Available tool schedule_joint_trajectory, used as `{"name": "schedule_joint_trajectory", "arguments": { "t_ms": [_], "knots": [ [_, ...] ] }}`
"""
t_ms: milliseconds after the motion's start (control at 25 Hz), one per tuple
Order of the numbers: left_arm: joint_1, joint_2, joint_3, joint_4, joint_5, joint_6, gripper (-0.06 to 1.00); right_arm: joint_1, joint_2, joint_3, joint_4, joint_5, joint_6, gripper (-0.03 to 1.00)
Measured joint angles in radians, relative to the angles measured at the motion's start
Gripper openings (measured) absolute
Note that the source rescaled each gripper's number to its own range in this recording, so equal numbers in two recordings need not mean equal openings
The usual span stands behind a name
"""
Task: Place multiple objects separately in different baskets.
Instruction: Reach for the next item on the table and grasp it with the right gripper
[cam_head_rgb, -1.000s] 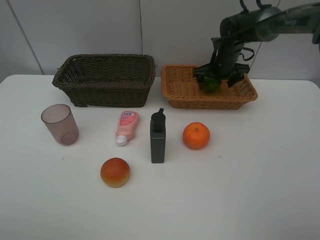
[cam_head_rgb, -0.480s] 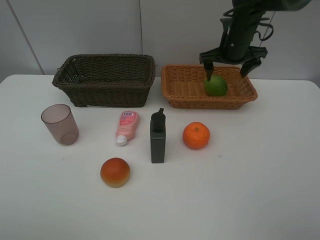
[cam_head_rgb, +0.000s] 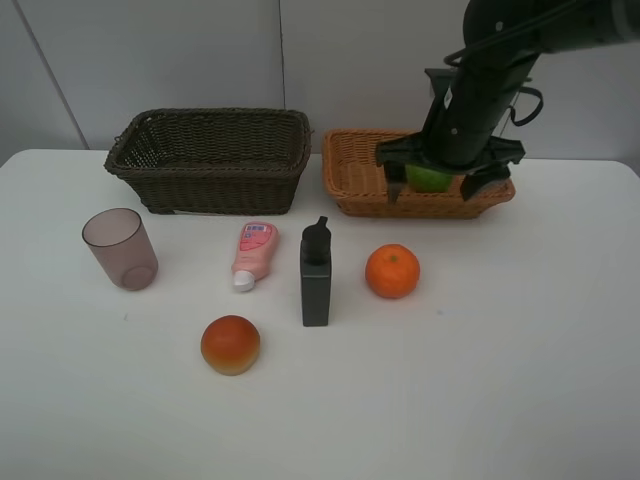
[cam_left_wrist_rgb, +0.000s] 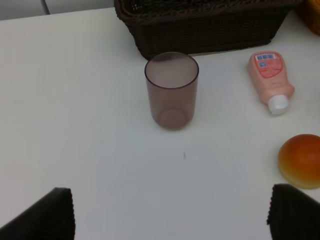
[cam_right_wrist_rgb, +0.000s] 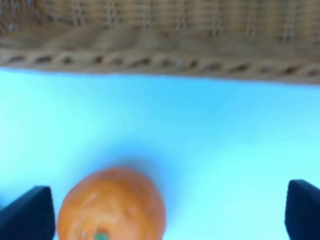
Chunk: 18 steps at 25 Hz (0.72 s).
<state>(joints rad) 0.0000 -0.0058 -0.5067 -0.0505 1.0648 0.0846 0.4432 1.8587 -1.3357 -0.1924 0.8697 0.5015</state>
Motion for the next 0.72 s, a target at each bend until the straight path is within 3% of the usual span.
{"name": "schedule_joint_trajectory", "arguments": {
  "t_ms": [440,720],
  "knots": [
    [0.000,0.000,0.000,0.000,0.000,0.000,1.00,0.127,-0.013,0.143,0.004,-0.155,0.148,1.00],
    [0.000,0.000,0.000,0.000,0.000,0.000,1.00,0.137,0.013,0.145,0.004,-0.172,0.160,1.00]
  ]
}}
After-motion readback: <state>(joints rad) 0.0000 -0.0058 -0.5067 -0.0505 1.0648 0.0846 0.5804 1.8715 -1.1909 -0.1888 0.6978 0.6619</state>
